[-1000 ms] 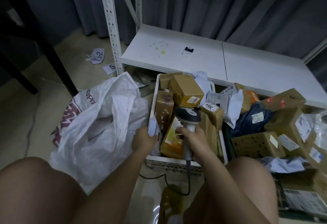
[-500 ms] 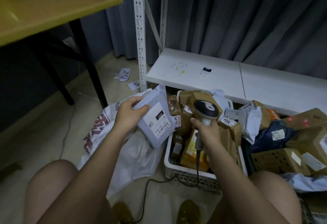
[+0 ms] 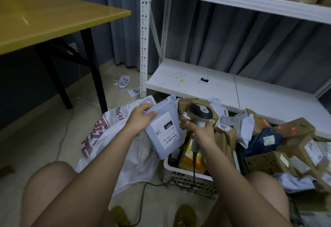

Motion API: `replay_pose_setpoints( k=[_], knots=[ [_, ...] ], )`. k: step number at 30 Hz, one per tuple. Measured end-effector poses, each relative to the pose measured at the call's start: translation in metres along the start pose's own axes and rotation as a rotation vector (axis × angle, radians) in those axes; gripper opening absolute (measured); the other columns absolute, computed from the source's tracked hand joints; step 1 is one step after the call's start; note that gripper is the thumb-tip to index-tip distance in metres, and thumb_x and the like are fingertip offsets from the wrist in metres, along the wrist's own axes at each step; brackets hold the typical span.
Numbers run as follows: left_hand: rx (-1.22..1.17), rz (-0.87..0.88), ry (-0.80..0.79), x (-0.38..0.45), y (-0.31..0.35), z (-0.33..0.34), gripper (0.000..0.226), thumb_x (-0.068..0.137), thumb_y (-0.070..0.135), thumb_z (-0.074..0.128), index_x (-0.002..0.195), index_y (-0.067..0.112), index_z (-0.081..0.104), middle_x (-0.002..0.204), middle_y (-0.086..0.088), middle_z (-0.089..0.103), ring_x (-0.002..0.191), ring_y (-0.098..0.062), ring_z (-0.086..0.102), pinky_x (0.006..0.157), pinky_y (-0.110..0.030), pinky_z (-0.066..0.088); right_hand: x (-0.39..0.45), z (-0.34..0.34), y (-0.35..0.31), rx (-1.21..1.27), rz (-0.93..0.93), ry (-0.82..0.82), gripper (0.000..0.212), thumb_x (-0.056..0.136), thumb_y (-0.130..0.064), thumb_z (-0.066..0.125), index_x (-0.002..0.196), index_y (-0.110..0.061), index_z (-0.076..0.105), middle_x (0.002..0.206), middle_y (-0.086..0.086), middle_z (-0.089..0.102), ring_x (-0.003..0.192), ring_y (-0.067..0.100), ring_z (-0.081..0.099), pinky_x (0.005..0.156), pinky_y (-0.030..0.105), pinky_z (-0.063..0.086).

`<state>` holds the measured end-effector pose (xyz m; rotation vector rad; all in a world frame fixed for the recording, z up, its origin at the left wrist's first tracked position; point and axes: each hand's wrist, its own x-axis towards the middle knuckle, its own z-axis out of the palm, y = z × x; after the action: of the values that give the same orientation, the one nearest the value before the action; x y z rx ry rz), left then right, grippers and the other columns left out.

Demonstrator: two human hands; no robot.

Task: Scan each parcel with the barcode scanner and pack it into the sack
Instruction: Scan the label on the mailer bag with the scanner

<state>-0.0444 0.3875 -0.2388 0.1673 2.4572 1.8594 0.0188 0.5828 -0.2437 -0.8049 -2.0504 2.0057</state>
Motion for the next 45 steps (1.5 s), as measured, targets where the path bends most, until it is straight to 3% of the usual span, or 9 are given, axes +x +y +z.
replay_pose_setpoints(
  k=[3, 6, 10, 18, 25, 29, 38, 42, 45],
  knots=[
    [0.056, 0.016, -0.041, 0.002, -0.001, 0.007, 0.012, 0.093, 0.011, 0.060, 0.101, 0.020, 0.062, 0.089, 0.010, 0.061, 0.075, 0.001, 0.055, 0.059, -0.001, 0.040, 0.008, -0.015, 0.005, -0.020, 0.038, 0.065, 0.045, 0.085, -0.011, 0.072, 0.124, -0.008, 0.050, 0.104, 0.009, 0.062, 0.087, 0.023, 0.058, 0.076, 0.037, 0.048],
    [0.059, 0.004, -0.078, 0.007, -0.004, 0.015, 0.013, 0.094, 0.010, 0.057, 0.103, 0.017, 0.064, 0.098, 0.001, 0.064, 0.089, -0.014, 0.059, 0.076, -0.021, 0.046, 0.014, -0.026, 0.010, -0.069, 0.059, 0.075, 0.043, 0.086, -0.009, 0.069, 0.125, -0.006, 0.051, 0.111, 0.016, 0.062, 0.084, 0.024, 0.056, 0.058, 0.028, 0.043],
    [0.090, 0.027, -0.155, 0.015, -0.006, 0.027, 0.019, 0.094, 0.007, 0.055, 0.111, 0.009, 0.064, 0.109, -0.008, 0.063, 0.101, -0.022, 0.059, 0.091, -0.035, 0.045, 0.023, -0.034, 0.020, -0.068, 0.081, 0.061, 0.038, 0.084, -0.008, 0.072, 0.118, -0.008, 0.054, 0.096, 0.007, 0.064, 0.077, 0.019, 0.057, 0.057, 0.028, 0.041],
    [0.148, 0.015, -0.208, 0.053, -0.021, 0.041, 0.021, 0.096, 0.008, 0.055, 0.114, 0.008, 0.064, 0.112, -0.006, 0.061, 0.100, -0.015, 0.056, 0.076, -0.011, 0.042, 0.067, -0.034, 0.024, -0.092, 0.094, 0.057, 0.036, 0.085, -0.006, 0.070, 0.116, -0.011, 0.051, 0.090, 0.003, 0.059, 0.077, 0.017, 0.055, 0.067, 0.032, 0.045],
    [0.209, -0.077, -0.151, 0.071, -0.044, 0.037, 0.022, 0.096, 0.010, 0.056, 0.114, 0.001, 0.066, 0.111, -0.006, 0.064, 0.102, -0.017, 0.058, 0.080, -0.020, 0.043, 0.108, -0.005, 0.044, -0.290, 0.137, 0.000, 0.047, 0.078, -0.009, 0.077, 0.119, -0.007, 0.053, 0.107, 0.011, 0.062, 0.093, 0.028, 0.059, 0.073, 0.038, 0.049],
    [0.141, -0.135, -0.137, 0.072, -0.059, 0.026, 0.018, 0.095, 0.012, 0.056, 0.100, 0.001, 0.069, 0.103, -0.017, 0.070, 0.100, -0.034, 0.064, 0.092, -0.045, 0.049, 0.118, 0.011, 0.058, -0.483, 0.113, -0.020, 0.054, 0.078, -0.023, 0.080, 0.122, -0.012, 0.050, 0.105, 0.005, 0.059, 0.089, 0.022, 0.053, 0.073, 0.034, 0.044],
    [0.109, -0.123, -0.054, 0.070, -0.056, 0.006, 0.022, 0.096, 0.014, 0.055, 0.082, 0.026, 0.067, 0.078, 0.012, 0.065, 0.073, -0.001, 0.062, 0.061, -0.010, 0.045, 0.120, 0.014, 0.080, -0.640, 0.087, 0.015, 0.055, 0.086, -0.024, 0.069, 0.133, -0.014, 0.042, 0.120, 0.013, 0.062, 0.107, 0.036, 0.059, 0.088, 0.043, 0.049],
    [0.181, -0.043, 0.017, 0.081, -0.033, -0.027, 0.021, 0.097, 0.019, 0.054, 0.108, 0.009, 0.070, 0.100, -0.002, 0.068, 0.093, -0.014, 0.060, 0.084, -0.027, 0.045, 0.116, 0.006, 0.083, -0.566, 0.140, 0.055, 0.066, 0.079, -0.030, 0.079, 0.133, -0.014, 0.045, 0.125, 0.013, 0.061, 0.109, 0.037, 0.058, 0.092, 0.048, 0.049],
    [0.238, 0.014, -0.035, 0.082, -0.026, -0.037, 0.032, 0.091, 0.029, 0.057, 0.098, 0.001, 0.069, 0.092, -0.006, 0.064, 0.087, -0.015, 0.056, 0.079, -0.029, 0.043, 0.111, 0.002, 0.074, -0.408, 0.151, 0.068, 0.062, 0.079, -0.024, 0.080, 0.130, -0.007, 0.049, 0.123, 0.014, 0.061, 0.099, 0.033, 0.059, 0.079, 0.041, 0.048]
  ],
)
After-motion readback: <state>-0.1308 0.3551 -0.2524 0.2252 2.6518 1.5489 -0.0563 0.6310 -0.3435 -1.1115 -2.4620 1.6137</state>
